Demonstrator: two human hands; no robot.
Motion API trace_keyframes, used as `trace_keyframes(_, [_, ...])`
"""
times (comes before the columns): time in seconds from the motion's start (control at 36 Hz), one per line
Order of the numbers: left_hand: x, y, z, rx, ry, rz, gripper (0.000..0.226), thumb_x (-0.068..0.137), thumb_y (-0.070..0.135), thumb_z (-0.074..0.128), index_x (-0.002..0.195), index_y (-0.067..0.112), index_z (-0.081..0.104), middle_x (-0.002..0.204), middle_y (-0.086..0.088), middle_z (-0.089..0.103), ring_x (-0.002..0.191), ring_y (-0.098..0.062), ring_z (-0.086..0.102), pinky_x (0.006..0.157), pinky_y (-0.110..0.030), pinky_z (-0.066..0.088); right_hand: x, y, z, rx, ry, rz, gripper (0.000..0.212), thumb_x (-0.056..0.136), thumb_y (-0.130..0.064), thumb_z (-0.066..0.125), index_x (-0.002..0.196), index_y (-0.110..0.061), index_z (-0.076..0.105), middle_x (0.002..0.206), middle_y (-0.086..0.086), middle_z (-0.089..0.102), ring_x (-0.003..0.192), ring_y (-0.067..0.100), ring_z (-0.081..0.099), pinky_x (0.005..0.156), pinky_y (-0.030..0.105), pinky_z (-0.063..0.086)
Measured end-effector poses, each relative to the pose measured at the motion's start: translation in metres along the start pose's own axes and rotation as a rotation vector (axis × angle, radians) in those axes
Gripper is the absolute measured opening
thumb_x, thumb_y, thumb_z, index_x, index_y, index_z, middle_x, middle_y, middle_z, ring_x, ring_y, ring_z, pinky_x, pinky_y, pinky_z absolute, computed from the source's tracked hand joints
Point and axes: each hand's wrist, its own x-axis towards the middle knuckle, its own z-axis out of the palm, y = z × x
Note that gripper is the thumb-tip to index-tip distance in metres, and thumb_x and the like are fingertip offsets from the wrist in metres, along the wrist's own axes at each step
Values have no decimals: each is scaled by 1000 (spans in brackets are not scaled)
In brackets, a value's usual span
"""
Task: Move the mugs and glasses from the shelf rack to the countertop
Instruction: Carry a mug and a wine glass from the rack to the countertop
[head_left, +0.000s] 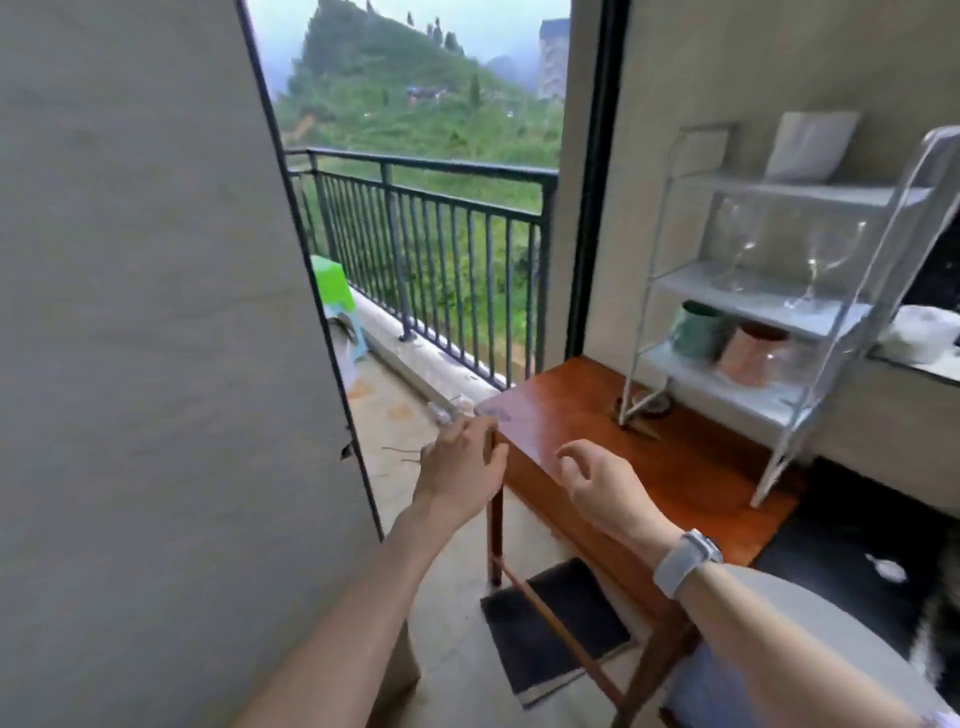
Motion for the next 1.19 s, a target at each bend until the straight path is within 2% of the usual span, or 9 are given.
trace_keyframes(0.17, [131, 47, 19, -82, -74, 215, 35, 91, 27, 48, 123, 16, 52, 127, -7, 55, 113, -27, 53, 98, -42, 43, 83, 27, -56, -28, 199, 153, 26, 92, -22, 43, 111, -17, 60, 109, 4, 67, 101, 20, 61, 85, 27, 45])
trace_keyframes(0.42, [282, 167, 45, -332, -91, 498, 36, 88, 21, 55, 122, 8, 55, 123, -12, 59, 112, -25, 55, 96, -29, 40, 177, 59, -178, 0, 623, 196, 21, 91, -13, 46, 101, -13, 64, 91, 4, 65, 87, 23, 60, 80, 33, 47])
trace_keyframes(0.53, [332, 227, 53, -428, -52, 582, 32, 88, 18, 55, 118, 7, 57, 116, -14, 63, 106, -26, 59, 92, -29, 42, 218, 57, -239, -26, 867, 91, 17, 88, -11, 50, 96, -13, 65, 86, 1, 66, 81, 18, 59, 69, 14, 40])
trace_keyframes(0.61, [368, 262, 62, -459, -24, 612, 32, 88, 19, 53, 118, 8, 56, 119, -14, 63, 109, -27, 59, 94, -33, 44, 259, 58, -278, -15, 971, 84, 18, 89, -12, 49, 100, -6, 62, 99, 15, 68, 93, 29, 60, 79, 30, 42])
trace_keyframes(0.75, [417, 288, 82, -331, 38, 626, 37, 90, 24, 47, 124, 11, 52, 128, -14, 55, 116, -31, 52, 95, -39, 39, 322, 71, -323, -48, 924, 234, 35, 90, -33, 49, 95, 0, 58, 103, 18, 61, 99, 32, 53, 76, 30, 34])
trace_keyframes(0.81, [426, 289, 89, -324, 77, 664, 34, 90, 25, 49, 121, 13, 54, 125, -11, 56, 115, -30, 52, 95, -39, 38, 339, 75, -333, -10, 864, 284, 36, 89, -39, 49, 72, -7, 56, 89, 13, 57, 86, 25, 51, 72, 30, 36])
trace_keyframes(0.92, [433, 281, 100, -365, 132, 767, 28, 88, 20, 53, 114, 13, 58, 121, -6, 59, 112, -28, 54, 97, -40, 40, 366, 79, -344, 270, 865, 295, 33, 88, -28, 53, 59, -12, 56, 77, 11, 60, 72, 21, 58, 68, 32, 48])
trace_keyframes(1.0, [439, 279, 105, -374, 154, 788, 27, 88, 22, 53, 113, 13, 58, 121, -4, 60, 112, -26, 54, 97, -40, 40, 380, 81, -343, 559, 859, 275, 33, 91, -13, 46, 59, -9, 53, 60, 7, 55, 37, 8, 52, 42, 16, 44])
trace_keyframes(1.19, [443, 273, 108, -387, 195, 848, 24, 85, 19, 56, 107, 12, 62, 114, -6, 64, 107, -28, 57, 94, -39, 39, 366, 85, -338, 578, 988, 133, 38, 96, -18, 37, 60, -14, 50, 54, 0, 44, 50, 14, 44, 58, 28, 40])
